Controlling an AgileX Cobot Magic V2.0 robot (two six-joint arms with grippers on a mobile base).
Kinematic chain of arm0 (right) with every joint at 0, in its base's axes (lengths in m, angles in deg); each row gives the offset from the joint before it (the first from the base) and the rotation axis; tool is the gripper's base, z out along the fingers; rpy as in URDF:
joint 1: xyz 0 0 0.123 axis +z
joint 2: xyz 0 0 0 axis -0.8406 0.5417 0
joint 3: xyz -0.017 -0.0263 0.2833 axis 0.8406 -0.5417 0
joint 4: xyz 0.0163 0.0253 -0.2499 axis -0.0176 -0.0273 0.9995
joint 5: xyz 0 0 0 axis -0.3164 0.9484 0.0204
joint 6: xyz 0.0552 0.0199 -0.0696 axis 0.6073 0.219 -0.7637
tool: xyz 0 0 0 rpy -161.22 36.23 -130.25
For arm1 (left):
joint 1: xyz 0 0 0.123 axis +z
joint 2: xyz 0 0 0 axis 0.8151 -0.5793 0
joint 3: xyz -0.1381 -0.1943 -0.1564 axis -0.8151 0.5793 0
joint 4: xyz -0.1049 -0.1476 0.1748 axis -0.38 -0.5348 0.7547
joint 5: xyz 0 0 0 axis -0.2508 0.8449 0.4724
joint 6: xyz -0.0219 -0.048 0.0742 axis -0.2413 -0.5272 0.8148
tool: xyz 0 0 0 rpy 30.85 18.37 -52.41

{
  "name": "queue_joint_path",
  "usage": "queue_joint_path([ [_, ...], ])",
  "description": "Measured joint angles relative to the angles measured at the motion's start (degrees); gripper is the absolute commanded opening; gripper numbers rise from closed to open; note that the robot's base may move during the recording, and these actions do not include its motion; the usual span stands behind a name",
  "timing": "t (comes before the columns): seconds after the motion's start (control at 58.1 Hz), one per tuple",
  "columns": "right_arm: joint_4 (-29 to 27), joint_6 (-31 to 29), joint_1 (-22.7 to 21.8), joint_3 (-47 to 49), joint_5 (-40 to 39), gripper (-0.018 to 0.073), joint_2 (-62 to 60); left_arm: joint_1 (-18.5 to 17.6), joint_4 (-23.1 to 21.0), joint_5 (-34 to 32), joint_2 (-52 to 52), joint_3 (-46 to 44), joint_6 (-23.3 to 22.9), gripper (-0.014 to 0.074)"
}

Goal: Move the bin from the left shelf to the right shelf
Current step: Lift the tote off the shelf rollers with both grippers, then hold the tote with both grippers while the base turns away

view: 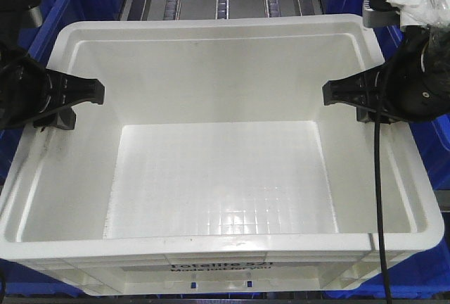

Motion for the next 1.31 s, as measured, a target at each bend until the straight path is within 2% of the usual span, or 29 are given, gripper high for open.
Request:
queue_joint_path([
  [1.308, 0.1, 0.1, 0.0, 0.0, 0.9, 0.0002, 0.0, 0.0, -0.3, 0.3, 0.1, 0.0, 0.0, -0.0008],
])
